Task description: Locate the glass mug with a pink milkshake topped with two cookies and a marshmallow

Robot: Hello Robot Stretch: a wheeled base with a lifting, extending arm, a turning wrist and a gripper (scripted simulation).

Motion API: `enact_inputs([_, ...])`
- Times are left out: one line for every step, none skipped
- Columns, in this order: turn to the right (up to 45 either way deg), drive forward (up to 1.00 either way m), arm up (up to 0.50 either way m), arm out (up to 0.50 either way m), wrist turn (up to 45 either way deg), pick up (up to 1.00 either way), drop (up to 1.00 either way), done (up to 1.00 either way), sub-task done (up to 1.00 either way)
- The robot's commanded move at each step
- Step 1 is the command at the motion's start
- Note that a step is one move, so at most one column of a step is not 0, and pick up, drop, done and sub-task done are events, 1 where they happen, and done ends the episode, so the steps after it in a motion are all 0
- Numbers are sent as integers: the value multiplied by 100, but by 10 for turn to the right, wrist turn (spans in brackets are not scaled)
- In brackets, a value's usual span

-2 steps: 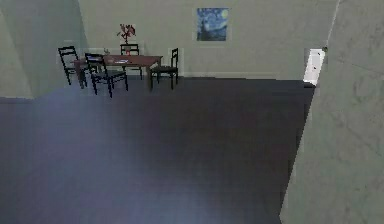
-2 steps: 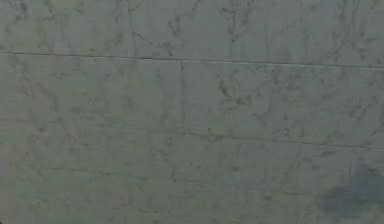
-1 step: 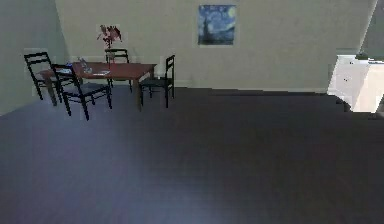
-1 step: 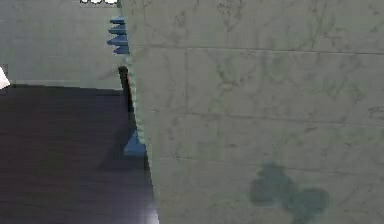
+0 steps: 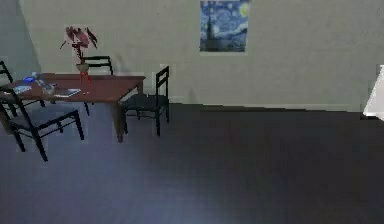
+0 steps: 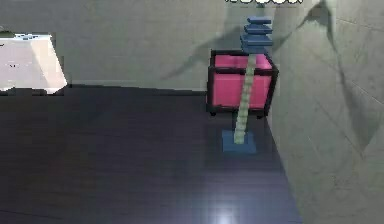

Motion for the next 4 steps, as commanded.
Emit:
enact_inputs([0, 100, 0, 0, 0, 0, 0, 0, 0])
enact_inputs([0, 100, 0, 0, 0, 0, 0, 0, 0])
enact_inputs([0, 100, 0, 0, 0, 0, 0, 0, 0])
enact_inputs([-450, 0, 0, 0, 0, 0, 0, 0, 0])
